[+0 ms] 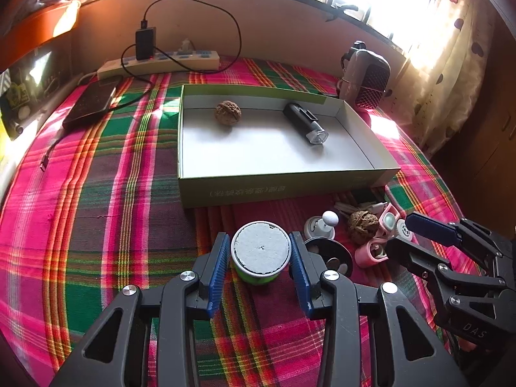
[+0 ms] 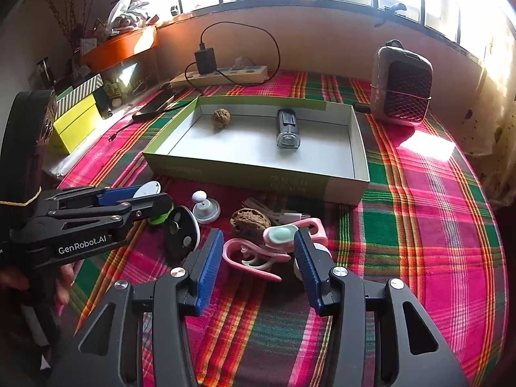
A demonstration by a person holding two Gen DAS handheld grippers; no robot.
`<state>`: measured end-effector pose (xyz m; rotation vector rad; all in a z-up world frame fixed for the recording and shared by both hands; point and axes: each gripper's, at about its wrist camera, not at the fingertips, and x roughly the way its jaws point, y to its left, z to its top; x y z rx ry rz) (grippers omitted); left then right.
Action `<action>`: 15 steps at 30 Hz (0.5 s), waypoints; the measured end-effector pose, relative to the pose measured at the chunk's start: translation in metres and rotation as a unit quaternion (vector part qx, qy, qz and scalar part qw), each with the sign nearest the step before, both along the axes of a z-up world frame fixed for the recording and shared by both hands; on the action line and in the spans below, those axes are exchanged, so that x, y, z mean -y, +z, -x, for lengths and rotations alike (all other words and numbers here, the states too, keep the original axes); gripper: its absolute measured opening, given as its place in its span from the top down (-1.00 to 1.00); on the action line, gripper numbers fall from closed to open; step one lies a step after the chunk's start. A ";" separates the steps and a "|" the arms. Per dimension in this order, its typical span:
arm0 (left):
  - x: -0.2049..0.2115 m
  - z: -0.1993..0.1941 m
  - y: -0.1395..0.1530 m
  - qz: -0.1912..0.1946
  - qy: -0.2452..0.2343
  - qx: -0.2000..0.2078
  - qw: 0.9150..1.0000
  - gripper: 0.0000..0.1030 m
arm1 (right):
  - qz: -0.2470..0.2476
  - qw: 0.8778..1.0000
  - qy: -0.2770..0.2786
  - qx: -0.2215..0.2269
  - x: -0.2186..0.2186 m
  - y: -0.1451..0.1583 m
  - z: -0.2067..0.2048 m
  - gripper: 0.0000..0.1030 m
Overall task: Organize objects
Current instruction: 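Grasp the black dotted oval disc with the right gripper while the left grasps the green-and-white spool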
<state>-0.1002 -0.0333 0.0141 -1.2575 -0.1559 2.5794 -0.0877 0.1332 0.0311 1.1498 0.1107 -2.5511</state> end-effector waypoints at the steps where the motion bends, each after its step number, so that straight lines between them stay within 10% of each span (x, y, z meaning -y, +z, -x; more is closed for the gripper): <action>1: 0.002 0.000 0.000 0.001 0.003 -0.001 1.000 0.31 | -0.001 1.000 0.002 0.000 0.002 0.000 0.000 0.09; 15: 0.028 -0.010 0.000 0.008 0.038 -0.005 0.999 0.37 | 0.016 0.997 0.075 0.007 0.034 -0.003 -0.001 0.09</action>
